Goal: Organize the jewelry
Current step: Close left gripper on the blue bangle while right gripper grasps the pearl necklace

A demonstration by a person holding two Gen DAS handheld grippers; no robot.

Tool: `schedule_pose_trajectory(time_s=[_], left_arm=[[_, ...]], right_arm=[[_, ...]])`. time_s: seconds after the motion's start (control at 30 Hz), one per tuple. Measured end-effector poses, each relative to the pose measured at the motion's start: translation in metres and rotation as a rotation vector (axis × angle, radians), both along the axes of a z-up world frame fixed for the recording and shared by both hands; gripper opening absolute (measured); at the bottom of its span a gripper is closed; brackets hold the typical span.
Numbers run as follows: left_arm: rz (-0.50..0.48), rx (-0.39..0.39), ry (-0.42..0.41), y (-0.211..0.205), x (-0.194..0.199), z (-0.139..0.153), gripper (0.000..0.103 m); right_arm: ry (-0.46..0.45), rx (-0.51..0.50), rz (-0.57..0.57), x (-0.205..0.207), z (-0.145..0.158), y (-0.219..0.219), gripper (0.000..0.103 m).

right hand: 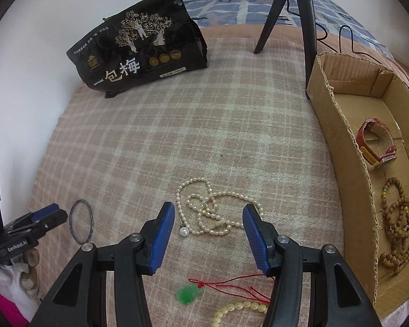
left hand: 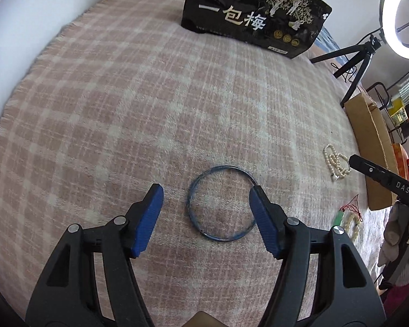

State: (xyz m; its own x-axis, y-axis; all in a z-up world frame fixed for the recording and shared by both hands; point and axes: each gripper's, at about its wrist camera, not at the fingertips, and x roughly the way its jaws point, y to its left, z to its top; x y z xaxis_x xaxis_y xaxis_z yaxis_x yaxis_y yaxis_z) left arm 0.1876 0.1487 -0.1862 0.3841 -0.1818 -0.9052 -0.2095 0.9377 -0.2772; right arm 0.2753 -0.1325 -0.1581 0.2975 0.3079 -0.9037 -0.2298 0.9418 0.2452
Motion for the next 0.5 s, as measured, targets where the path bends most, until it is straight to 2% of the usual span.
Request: schedule_pose_trajectory(time_s=[0.2, 0.3, 0.5], left_arm=[[0.014, -0.027, 0.003, -0.014, 0.001, -0.008, 0.068], [0.005, -0.022, -0.006, -0.023, 0.001, -0.008, 0.074], [-0.014, 0.022, -0.008, -0.039, 0.003, -0.009, 0.076]], right_arm=[[0.007, -0.003, 0.007, 0.001, -0.003, 0.002, 0.055], [0.012, -0.005, 0.012, 0.001, -0.006, 0.003, 0.054], [0.027, 0.008, 0.002, 0.004, -0.011, 0.001, 0.051]])
